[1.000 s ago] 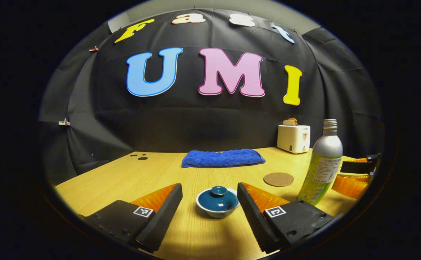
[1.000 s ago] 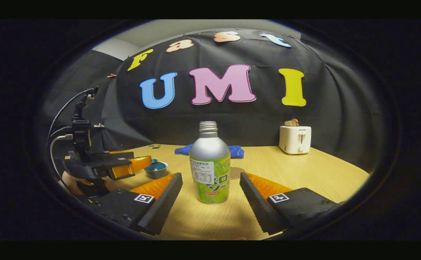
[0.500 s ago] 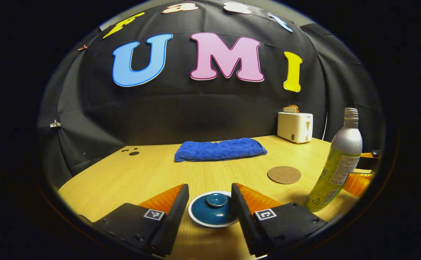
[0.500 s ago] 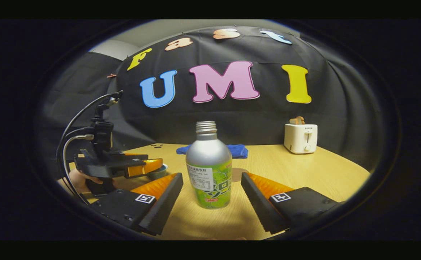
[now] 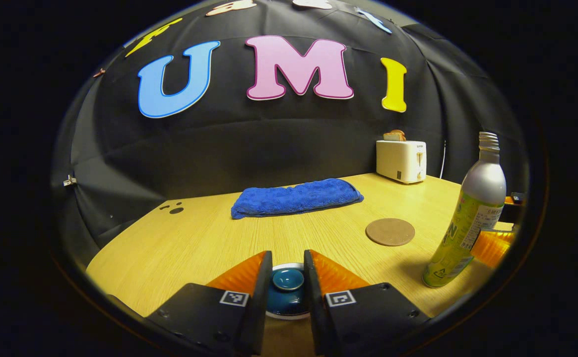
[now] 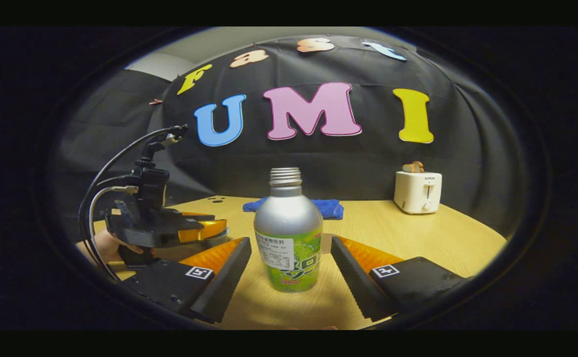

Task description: Open the teacup lid with one hand, grasp the water bottle and pour water into the teacup with the other hand; after pouring, place the water bottle on the coaster and then close the teacup lid.

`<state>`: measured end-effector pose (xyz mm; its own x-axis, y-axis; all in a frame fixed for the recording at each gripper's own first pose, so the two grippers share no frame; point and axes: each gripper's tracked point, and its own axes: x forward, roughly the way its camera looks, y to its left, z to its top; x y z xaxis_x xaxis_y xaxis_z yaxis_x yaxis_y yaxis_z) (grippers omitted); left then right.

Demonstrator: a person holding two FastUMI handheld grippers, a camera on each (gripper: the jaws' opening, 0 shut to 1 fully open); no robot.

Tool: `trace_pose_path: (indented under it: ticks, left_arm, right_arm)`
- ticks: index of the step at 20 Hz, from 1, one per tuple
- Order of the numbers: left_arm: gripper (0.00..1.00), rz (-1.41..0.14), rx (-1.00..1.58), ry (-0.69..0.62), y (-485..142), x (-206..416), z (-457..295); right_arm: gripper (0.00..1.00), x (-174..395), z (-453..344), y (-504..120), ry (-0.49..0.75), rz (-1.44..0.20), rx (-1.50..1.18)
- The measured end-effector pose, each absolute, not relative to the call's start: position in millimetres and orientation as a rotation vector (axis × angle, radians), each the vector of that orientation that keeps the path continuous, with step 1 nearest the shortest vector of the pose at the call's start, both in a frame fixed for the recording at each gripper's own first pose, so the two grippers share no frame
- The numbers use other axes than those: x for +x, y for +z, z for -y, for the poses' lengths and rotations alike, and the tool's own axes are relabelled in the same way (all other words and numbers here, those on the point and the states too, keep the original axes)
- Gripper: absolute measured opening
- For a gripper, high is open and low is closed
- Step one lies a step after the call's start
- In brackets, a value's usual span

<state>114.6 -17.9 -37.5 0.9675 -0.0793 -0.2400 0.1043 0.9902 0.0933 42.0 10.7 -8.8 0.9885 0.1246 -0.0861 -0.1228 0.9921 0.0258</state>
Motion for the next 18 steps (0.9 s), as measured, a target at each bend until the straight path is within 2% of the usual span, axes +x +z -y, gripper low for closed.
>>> trace_pose_path:
  ticks: [1,4,5,6,8,9,12,13,14,15,16,18]
  left_arm:
    - [0.39,-0.24,0.107,-0.09,-37.4,113.9,17.6]
    - [0.34,-0.22,0.099,-0.067,-34.5,114.3,14.3]
    - [0.35,-0.21,0.093,-0.066,-32.4,115.7,14.1]
    - [0.3,-0.205,0.089,-0.066,-32.2,114.6,13.6]
    - [0.3,-0.193,0.082,-0.055,-30.5,112.7,10.8]
    - [0.33,-0.186,0.074,-0.059,-28.5,112.3,12.0]
    - [0.3,-0.156,0.069,-0.053,-20.0,107.7,10.2]
    - [0.33,-0.145,0.073,-0.046,-15.5,105.4,8.6]
    - [0.3,-0.131,0.071,-0.04,-10.7,102.6,5.4]
    - [0.33,-0.126,0.054,-0.042,-6.4,99.5,3.0]
    - [0.3,-0.121,0.03,-0.049,-2.8,95.2,2.3]
    - [0.3,-0.109,0.015,-0.035,5.9,91.0,-4.5]
  right_arm:
    - [1.0,42.3,-10.9,-10.2,0.127,-0.091,0.025]
    - [1.0,44.0,-10.9,-10.6,0.129,-0.097,0.035]
    - [1.0,43.4,-10.0,-9.7,0.127,-0.094,0.034]
    - [1.0,44.1,-9.2,-8.0,0.126,-0.09,0.033]
    - [1.0,44.6,-9.6,-4.8,0.127,-0.082,0.026]
    - [1.0,46.0,-9.5,-4.0,0.125,-0.08,0.02]
    - [1.0,49.6,-11.4,-6.0,0.128,-0.085,0.015]
    - [1.0,51.3,-12.4,-6.4,0.128,-0.089,0.018]
    - [1.0,53.0,-12.8,-7.3,0.129,-0.091,0.022]
    - [1.0,55.6,-12.6,-8.4,0.126,-0.095,0.025]
    - [1.0,58.6,-12.3,-11.7,0.124,-0.101,0.028]
    - [1.0,65.1,-11.0,-11.4,0.113,-0.103,0.031]
